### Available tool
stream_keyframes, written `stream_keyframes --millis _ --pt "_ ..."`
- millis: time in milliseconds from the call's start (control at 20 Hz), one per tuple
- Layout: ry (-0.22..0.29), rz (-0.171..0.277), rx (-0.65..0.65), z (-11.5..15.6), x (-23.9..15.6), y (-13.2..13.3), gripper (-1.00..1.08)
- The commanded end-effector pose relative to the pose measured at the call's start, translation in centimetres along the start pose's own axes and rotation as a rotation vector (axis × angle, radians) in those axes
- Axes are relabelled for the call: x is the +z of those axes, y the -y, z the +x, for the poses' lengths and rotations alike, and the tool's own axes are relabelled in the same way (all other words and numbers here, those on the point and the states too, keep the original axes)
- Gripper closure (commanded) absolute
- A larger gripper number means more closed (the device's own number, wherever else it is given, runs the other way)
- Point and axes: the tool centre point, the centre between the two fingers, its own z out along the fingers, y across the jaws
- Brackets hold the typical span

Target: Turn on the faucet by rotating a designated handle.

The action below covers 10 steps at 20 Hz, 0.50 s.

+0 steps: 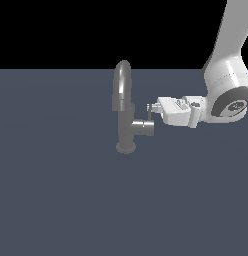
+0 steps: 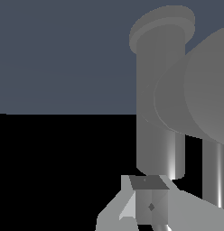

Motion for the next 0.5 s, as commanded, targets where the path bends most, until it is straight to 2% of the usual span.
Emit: stream_keyframes --millis 0,450 --pt "0.000 0.000 0.000 -0.1 0.0 -0.4 1.08" --pt "0.000 0.000 -0.001 -0.6 0.0 -3.0 1.08"
